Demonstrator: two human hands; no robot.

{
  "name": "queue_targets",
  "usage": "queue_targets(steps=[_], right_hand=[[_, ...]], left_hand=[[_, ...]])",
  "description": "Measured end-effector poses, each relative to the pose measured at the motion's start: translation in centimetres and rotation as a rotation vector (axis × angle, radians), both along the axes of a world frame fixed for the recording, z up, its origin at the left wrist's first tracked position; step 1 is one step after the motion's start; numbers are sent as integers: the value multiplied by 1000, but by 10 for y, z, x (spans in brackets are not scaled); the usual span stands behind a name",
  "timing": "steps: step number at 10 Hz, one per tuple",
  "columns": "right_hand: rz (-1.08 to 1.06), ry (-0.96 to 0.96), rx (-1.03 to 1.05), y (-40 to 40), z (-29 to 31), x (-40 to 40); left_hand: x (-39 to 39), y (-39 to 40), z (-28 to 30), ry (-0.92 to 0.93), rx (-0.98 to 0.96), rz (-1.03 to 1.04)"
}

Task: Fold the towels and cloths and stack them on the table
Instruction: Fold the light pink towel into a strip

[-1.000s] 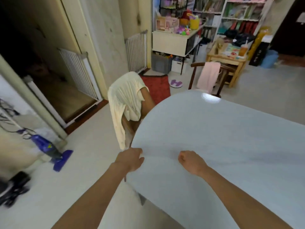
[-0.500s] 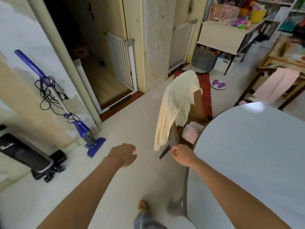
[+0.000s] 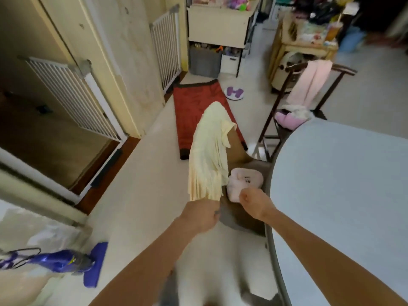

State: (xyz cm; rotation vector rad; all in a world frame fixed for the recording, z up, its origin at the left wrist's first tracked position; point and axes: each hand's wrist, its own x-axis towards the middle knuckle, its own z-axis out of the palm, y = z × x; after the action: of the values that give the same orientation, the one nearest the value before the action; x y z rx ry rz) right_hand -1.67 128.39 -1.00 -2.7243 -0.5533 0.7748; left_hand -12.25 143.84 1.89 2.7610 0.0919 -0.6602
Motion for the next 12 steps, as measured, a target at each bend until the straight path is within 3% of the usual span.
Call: queue_targets(steps=[1, 3, 4, 6, 7, 10, 12], right_hand=[[-136, -1, -44, 1, -8, 22], [-364, -44, -86, 5, -23, 59], [-420, 42, -122, 9, -41, 76], [-477, 189, -114, 28, -87, 122], [-400, 220, -184, 34, -141, 162], [-389, 165, -357, 15, -264, 221], [-510, 478, -119, 8, -301, 238]], left_hand=[[50, 13, -8, -34, -41, -134], [152, 32, -13, -118, 63, -461], [199, 32, -19, -108, 88, -566], [280, 22, -44, -82, 162, -601], [321, 14, -75, -65, 175, -572], [396, 7, -156, 49, 62, -522], [406, 12, -199, 199, 44, -476]])
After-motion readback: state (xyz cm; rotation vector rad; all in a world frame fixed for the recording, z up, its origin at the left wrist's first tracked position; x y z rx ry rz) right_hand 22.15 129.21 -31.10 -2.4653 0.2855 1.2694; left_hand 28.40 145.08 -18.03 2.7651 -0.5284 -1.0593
